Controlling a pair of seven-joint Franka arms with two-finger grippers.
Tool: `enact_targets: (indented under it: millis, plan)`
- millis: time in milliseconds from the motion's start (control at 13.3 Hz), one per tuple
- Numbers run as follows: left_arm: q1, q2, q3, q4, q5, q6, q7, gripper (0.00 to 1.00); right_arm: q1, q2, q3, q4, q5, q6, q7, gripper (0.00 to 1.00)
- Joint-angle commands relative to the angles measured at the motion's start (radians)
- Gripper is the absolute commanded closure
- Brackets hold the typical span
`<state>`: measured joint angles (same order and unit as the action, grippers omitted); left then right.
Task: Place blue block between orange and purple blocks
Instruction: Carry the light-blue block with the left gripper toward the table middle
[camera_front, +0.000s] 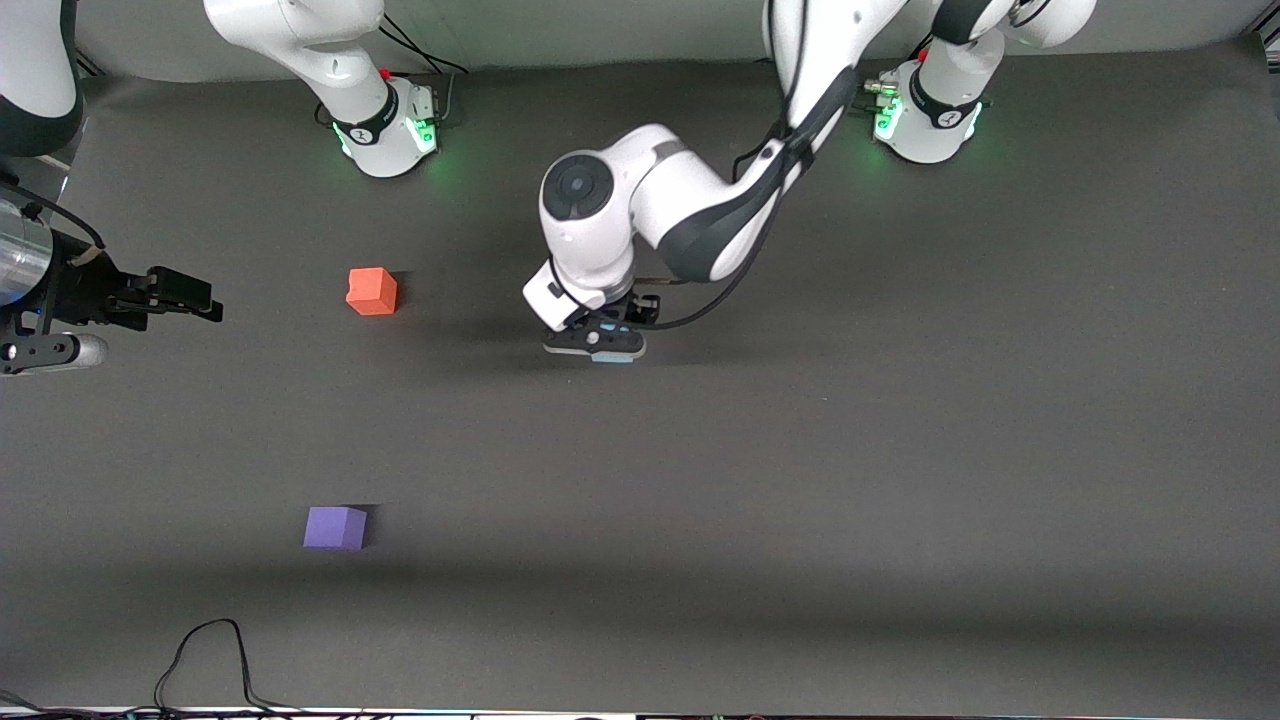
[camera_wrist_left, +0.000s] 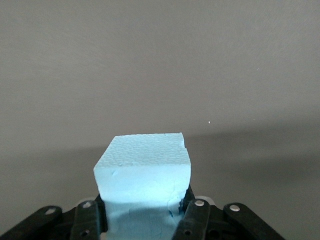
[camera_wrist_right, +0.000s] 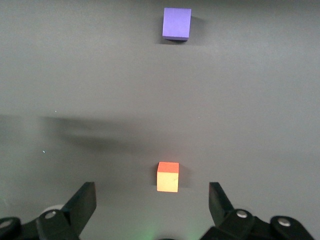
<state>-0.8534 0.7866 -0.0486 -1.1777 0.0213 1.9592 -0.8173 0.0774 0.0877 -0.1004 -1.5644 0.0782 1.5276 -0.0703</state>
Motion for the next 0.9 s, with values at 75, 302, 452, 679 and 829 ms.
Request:
enact_targets:
  millis: [75,302,452,679,829]
  plan:
    - [-0.030,0.134,0.019,0.053,0.014,0.099,-0.042,0.58,0.002,0.007,-0.002,0.023,-0.003,-0.020,0.003,0.00]
    - [-0.045,0.189,0.019,0.052,0.055,0.158,-0.083,0.58,0.002,0.007,-0.002,0.023,-0.003,-0.020,0.003,0.00]
    - [-0.049,0.206,0.021,0.049,0.061,0.161,-0.092,0.57,0.002,0.006,-0.002,0.024,-0.003,-0.020,0.003,0.00]
    - [-0.049,0.212,0.023,0.033,0.062,0.181,-0.098,0.32,0.002,0.006,-0.002,0.024,-0.003,-0.020,0.003,0.00]
    - [-0.049,0.201,0.023,0.033,0.063,0.164,-0.098,0.00,0.002,0.006,-0.002,0.024,-0.003,-0.020,0.003,0.00]
